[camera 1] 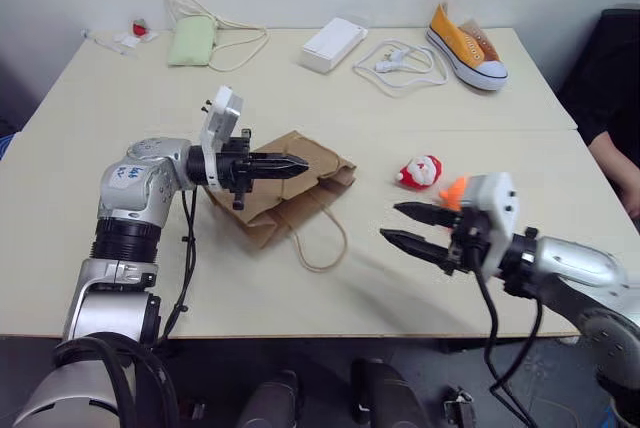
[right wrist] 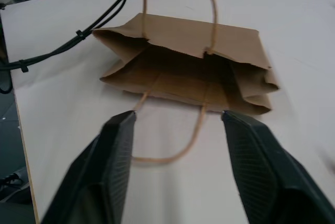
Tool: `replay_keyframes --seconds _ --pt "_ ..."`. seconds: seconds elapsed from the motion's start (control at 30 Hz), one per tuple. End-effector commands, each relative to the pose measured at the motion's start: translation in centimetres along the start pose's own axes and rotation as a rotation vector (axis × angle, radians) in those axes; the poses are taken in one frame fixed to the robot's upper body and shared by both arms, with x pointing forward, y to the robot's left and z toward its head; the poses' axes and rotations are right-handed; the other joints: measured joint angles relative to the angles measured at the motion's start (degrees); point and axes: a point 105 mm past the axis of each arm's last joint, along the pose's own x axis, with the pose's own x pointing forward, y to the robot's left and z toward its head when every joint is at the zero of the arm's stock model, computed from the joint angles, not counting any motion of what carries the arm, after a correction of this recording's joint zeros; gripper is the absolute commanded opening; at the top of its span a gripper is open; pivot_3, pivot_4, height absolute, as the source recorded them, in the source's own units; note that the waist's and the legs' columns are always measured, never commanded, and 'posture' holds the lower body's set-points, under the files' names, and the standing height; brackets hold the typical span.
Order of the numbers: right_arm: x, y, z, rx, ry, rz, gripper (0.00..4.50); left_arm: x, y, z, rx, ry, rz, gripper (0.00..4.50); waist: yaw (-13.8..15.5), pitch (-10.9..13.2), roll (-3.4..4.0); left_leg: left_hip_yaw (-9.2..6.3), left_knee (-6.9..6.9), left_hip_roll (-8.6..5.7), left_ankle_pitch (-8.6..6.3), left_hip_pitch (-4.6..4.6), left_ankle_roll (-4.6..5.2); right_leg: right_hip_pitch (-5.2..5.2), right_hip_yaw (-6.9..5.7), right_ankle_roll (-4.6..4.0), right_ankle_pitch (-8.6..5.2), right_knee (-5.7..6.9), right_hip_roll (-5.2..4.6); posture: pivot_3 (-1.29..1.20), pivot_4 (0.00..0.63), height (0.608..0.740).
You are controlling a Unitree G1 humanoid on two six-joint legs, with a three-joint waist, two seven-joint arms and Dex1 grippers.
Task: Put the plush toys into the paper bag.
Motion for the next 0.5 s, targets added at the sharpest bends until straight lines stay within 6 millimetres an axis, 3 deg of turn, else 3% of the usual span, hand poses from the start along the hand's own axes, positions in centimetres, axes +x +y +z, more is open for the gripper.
replay_keyframes --seconds 0.03,0.13,0.33,0.5 --pt "1.9 -0.9 0.1 -0.034 -0.010 -0.006 1.05 0.6 -1.0 1.1 0.034 -0.045 -0.019 0.00 -0.02 0.00 0.00 0.00 0.00 -0.01 0.00 -0.02 -0.01 -0.02 0.00 0.00 0.00 0.00 0.00 0.00 0.150 0.740" --pt "4.3 -1.3 -0.1 -0.048 -0.008 0.010 0.02 1.3 -1.4 1.0 0.028 -0.078 -0.021 0.00 -0.13 0.00 0.00 0.01 0.00 -0.01 0.01 -0.05 -0.02 -0.06 0.00 0.00 0.00 0.00 0.00 0.00 0.150 0.740" --pt "8.6 -2.1 -1.9 -0.063 0.045 0.005 0.01 3.4 -2.9 1.3 0.036 -0.151 -0.054 0.00 -0.29 0.00 0.00 0.01 -0.01 -0.01 0.03 -0.07 -0.05 -0.10 -0.01 -0.01 0.00 0.06 0.01 0.00 0.150 0.740" --pt "10.0 -2.2 -2.4 -0.078 0.067 0.017 0.01 3.5 -3.4 2.0 0.028 -0.186 -0.058 0.00 -0.30 -0.01 0.01 -0.01 0.04 -0.03 0.04 -0.10 -0.05 -0.12 -0.02 -0.01 0.00 0.08 0.00 0.00 0.150 0.740"
